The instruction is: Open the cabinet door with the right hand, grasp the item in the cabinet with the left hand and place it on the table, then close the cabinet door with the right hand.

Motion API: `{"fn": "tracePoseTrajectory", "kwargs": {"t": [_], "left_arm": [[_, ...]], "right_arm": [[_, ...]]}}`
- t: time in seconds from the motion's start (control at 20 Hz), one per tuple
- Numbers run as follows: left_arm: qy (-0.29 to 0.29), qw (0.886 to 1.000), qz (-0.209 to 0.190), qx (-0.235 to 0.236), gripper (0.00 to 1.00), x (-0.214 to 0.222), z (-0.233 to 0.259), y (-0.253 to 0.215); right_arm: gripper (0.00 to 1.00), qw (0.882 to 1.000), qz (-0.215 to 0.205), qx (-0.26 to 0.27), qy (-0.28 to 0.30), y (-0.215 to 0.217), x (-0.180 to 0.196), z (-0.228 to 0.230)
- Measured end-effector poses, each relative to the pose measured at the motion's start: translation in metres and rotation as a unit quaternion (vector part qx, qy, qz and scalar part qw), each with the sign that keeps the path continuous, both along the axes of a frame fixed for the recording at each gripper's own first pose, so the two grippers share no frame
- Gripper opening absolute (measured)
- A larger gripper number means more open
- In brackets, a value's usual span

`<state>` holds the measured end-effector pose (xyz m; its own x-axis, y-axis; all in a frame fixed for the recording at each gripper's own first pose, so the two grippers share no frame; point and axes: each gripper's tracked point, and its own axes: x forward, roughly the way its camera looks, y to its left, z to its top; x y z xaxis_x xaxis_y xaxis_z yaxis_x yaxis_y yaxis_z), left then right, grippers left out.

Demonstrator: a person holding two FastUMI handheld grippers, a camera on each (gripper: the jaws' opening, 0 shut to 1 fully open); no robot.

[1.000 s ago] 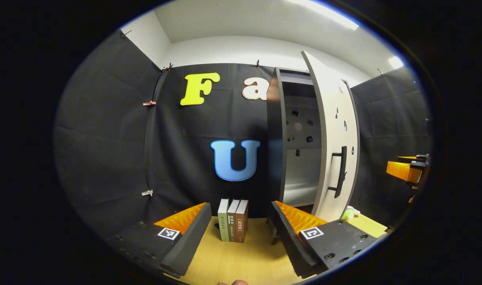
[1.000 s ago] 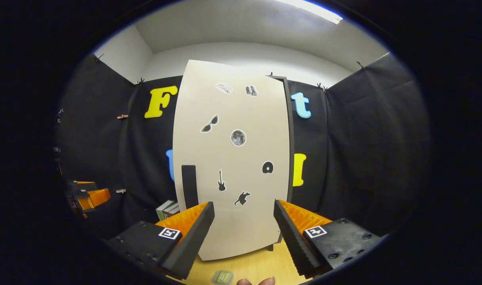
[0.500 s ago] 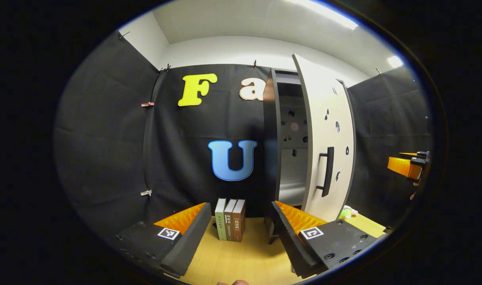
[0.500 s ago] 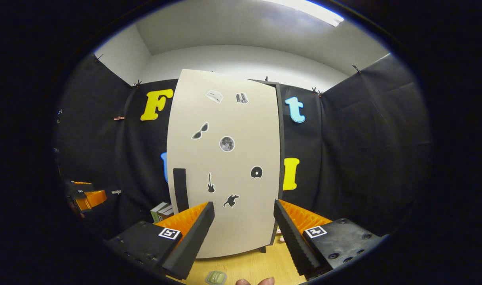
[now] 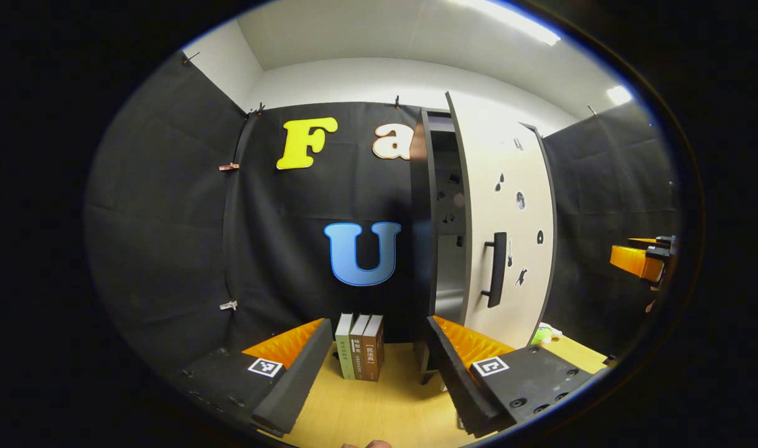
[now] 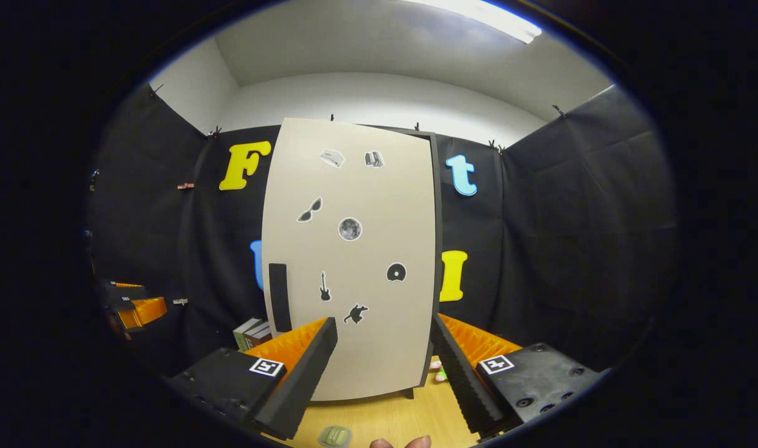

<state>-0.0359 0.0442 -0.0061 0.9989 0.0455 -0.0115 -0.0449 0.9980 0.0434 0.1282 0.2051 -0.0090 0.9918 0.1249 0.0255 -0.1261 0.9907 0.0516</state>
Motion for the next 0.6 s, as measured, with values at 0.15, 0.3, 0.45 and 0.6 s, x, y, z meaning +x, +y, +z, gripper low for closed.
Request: {"fn": "tracePoseTrajectory", "kwargs": {"t": [0.15, 0.3, 0.45, 0.6], "left_arm": [[0.001, 1.0, 0.0, 0.002, 0.95, -0.0006, 0.0, -0.0012], [0.001, 1.0, 0.001, 0.002, 0.95, -0.0007, 0.0009, -0.0024], [0.0, 1.0, -0.001, 0.002, 0.95, -0.0001, 0.0021, -0.0042], [0.001, 1.0, -0.003, 0.002, 0.95, 0.0008, 0.0015, -0.0063]], "right_arm": [[0.98, 1.0, 0.0, 0.003, -0.001, -0.0005, -0.0015, -0.0001], [0.98, 1.0, -0.001, 0.0, -0.002, -0.0042, -0.0036, -0.0008], [0.98, 1.0, -0.001, 0.0, -0.002, -0.0061, -0.0038, -0.0012], [0.98, 1.0, -0.001, -0.002, -0.003, -0.0081, -0.0045, -0.0008]]}}
